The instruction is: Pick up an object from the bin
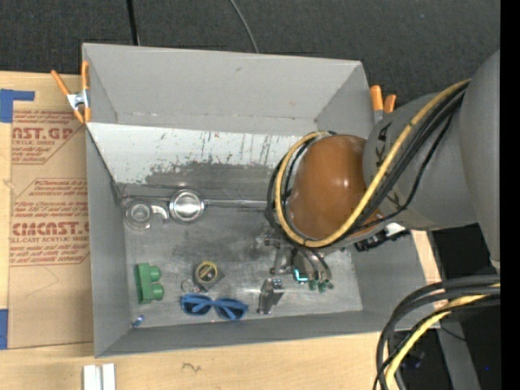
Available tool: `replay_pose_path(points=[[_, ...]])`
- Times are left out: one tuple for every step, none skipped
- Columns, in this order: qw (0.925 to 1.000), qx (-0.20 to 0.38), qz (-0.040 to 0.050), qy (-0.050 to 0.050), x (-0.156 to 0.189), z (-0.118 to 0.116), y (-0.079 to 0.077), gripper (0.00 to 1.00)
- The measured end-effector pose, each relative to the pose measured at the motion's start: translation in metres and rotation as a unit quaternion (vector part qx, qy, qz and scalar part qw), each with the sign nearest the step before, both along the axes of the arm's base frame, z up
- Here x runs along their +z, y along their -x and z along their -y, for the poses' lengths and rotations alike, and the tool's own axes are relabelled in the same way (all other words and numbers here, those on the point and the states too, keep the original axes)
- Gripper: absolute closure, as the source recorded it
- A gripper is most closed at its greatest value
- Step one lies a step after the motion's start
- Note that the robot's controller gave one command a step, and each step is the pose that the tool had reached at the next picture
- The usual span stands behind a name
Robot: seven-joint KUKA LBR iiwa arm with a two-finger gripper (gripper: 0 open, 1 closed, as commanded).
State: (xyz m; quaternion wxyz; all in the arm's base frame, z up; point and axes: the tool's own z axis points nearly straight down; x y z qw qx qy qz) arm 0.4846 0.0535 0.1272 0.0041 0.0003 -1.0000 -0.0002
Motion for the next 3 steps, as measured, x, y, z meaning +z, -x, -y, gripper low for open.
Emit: replay_pose_path(points=[[0.9931, 0.116, 0.0119, -0.001, -0.048, -0.055, 0.001, 0.00], [0.9932, 0.116, 0.0020, 0.000, -0.050, -0.054, 0.006, 1.00], [0.9669, 0.255, 0.0081, -0.002, 0.079, -0.092, 0.002, 1.00]])
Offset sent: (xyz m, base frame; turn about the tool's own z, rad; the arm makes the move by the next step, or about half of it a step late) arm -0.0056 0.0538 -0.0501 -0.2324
